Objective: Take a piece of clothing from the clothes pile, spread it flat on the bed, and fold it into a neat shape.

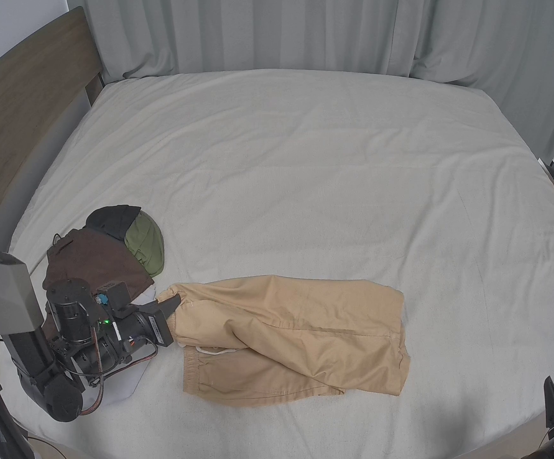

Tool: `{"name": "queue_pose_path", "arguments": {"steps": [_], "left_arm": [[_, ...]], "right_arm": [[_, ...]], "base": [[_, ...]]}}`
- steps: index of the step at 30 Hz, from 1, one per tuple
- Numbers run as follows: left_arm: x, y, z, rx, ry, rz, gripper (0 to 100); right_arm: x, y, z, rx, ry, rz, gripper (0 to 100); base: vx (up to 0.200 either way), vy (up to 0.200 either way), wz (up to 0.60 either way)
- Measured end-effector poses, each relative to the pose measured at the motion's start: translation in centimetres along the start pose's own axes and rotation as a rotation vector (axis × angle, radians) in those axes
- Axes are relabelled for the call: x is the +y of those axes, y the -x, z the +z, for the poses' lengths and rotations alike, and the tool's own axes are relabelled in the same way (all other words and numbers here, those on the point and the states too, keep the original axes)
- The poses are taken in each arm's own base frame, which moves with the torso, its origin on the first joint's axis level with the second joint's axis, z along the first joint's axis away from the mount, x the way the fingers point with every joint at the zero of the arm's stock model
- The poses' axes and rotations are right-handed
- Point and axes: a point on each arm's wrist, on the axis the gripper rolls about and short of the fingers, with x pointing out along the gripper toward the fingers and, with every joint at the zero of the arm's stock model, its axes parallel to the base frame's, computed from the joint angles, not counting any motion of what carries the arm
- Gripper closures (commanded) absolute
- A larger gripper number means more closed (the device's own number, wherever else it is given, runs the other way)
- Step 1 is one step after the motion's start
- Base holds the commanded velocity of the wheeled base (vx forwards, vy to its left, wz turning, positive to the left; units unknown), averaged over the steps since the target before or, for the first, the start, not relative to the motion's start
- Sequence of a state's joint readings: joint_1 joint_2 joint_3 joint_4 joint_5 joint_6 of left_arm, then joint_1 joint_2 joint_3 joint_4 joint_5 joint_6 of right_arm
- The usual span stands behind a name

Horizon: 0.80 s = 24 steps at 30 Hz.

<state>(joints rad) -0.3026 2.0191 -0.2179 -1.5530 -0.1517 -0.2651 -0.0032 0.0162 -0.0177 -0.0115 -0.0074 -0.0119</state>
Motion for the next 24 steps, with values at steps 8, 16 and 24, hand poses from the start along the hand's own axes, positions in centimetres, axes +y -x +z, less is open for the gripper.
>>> {"name": "queue_pose_path", "arguments": {"steps": [8,16,24], "left_arm": [[0.0,0.0,0.0,0.0,-0.001,-0.001,100],[-0.1,0.0,0.0,-0.002,-0.001,-0.004,100],[-0.1,0.0,0.1,-0.003,-0.002,-0.005,100]], "right_arm": [[0.0,0.2,2.5,-0.191,0.022,-0.003,0],[0.2,-0.4,2.6,-0.116,0.036,0.028,0],[0.3,-0.8,3.2,-0.076,0.039,0.105,0]], "base": [[0.0,0.0,0.0],[0.0,0.0,0.0],[0.0,0.0,0.0]]}}
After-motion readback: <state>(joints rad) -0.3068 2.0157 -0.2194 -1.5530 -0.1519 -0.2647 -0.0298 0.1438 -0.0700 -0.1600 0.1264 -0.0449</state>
